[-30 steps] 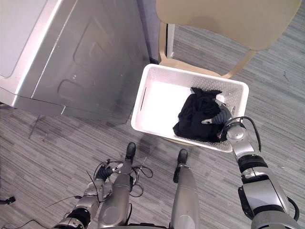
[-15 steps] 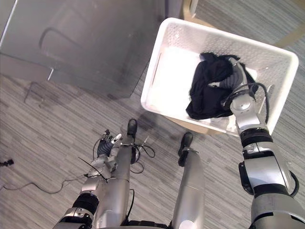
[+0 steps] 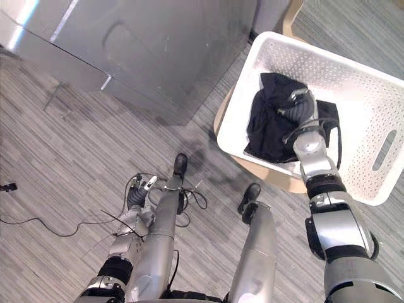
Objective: Pick up the laundry basket with both hands and put the clothes into the washing machine.
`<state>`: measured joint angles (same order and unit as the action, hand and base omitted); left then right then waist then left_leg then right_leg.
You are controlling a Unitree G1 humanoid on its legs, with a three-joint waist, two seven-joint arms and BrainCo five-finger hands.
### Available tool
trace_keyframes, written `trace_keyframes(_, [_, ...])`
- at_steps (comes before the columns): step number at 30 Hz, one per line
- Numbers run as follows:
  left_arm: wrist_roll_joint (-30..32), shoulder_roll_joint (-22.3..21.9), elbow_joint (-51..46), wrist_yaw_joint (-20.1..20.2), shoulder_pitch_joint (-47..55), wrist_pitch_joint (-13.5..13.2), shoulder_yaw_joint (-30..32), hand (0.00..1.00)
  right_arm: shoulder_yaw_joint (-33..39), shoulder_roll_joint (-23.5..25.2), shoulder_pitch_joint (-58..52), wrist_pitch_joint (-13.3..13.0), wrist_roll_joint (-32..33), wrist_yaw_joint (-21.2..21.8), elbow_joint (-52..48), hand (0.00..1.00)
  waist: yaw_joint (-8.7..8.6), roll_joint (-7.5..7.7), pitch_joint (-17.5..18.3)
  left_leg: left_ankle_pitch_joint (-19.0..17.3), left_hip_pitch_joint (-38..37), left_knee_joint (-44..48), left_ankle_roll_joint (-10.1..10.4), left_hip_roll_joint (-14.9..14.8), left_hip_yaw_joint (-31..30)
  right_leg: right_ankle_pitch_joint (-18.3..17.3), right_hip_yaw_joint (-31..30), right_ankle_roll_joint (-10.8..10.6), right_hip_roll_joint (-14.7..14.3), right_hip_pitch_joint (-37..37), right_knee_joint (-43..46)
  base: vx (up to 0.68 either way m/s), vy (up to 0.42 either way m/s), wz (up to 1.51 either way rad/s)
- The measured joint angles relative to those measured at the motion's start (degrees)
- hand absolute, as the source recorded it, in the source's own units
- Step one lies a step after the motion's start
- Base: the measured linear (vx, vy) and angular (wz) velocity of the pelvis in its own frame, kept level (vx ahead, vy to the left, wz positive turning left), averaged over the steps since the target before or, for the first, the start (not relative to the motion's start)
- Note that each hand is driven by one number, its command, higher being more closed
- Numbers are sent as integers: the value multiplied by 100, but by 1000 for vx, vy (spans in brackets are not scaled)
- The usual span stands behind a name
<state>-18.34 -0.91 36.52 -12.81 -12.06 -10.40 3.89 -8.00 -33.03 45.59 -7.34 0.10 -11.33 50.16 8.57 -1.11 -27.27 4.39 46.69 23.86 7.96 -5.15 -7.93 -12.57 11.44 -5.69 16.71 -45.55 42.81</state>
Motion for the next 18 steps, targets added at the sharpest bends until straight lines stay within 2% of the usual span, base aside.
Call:
trace_keyframes(4, [8, 39, 13, 12, 207, 10, 1, 0, 523, 162, -742, 143, 215, 42, -383, 100, -28, 68, 12, -7, -553, -168, 2, -88, 78, 44, 22, -28, -61, 593, -311, 86, -27, -4])
trace_keyframes(9, [152, 265, 245, 72, 453, 106, -206, 0, 1489, 379, -1516, 168, 492, 48, -1452, 100, -122, 299, 116, -28, -1633, -608, 0, -189, 355, 168, -83, -81, -203, 1551, -846, 79, -18, -22])
trace_keyframes(11, [287, 331, 420, 188, 668, 134, -236, 0, 1830, 489, -1992, 133, 633, 46, -1967, 100, -170, 509, 591, -23, -2022, -972, -7, -221, 477, 212, -157, -116, -264, 1817, -1133, 97, -19, -26])
trace_keyframes(13, [327, 396, 526, 284, 821, 155, -320, 0, 2160, 499, -2167, 110, 700, 43, -2011, 100, -222, 620, 886, 9, -2403, -1291, -11, -218, 522, 268, -192, -152, -303, 2117, -1413, 138, -14, -15])
trace_keyframes(16, [344, 449, 472, 410, 1155, 171, -357, 0, 2662, 487, -2255, 84, 784, 28, -2012, 100, -409, 622, 1422, 181, -2914, -1883, -26, -231, 559, 482, -145, -229, -371, 2620, -2035, 199, 20, -8])
trace_keyframes(18, [387, 493, 327, 418, 1273, 178, -350, 0, 2889, 421, -2288, 31, 785, 33, -2052, 100, -476, 593, 1595, 299, -3255, -2224, -20, -226, 580, 590, -92, -263, -388, 2955, -2357, 188, 37, -4])
